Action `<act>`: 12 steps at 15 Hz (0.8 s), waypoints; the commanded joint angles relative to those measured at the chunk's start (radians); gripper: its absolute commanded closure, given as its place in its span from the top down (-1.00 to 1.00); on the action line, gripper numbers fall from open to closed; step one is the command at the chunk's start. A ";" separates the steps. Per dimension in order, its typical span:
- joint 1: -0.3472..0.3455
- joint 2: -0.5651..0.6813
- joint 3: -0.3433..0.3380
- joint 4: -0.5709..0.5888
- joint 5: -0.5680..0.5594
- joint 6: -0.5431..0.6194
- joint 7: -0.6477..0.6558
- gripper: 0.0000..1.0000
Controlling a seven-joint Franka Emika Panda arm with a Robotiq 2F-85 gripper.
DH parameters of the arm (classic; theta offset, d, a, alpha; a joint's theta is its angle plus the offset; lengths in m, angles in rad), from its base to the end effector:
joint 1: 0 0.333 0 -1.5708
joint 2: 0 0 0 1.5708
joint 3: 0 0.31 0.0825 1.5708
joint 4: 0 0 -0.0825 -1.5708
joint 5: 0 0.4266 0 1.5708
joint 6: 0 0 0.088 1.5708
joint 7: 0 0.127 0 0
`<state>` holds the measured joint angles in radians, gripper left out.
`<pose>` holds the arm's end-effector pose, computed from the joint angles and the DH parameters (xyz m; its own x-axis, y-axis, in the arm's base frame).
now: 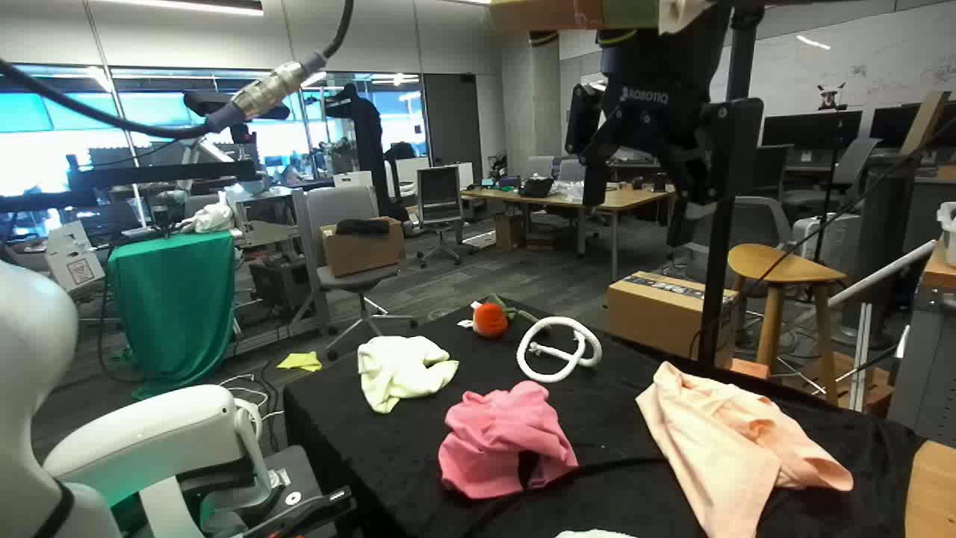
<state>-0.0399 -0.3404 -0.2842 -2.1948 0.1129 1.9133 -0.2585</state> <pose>0.4793 -0.1571 0.4854 0.9913 -0.0957 0.0903 -0.0779 -0.9800 -0.1833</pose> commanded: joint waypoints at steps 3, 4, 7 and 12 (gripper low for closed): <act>-0.030 0.001 0.026 0.011 0.010 -0.003 -0.008 1.00; -0.030 0.000 0.025 0.012 0.010 -0.003 -0.008 1.00; -0.026 0.008 0.037 0.020 0.012 -0.002 -0.003 1.00; 0.014 0.045 0.128 0.045 0.021 0.011 0.053 1.00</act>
<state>-0.0419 -0.3272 -0.2172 -2.1851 0.1129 1.9132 -0.2481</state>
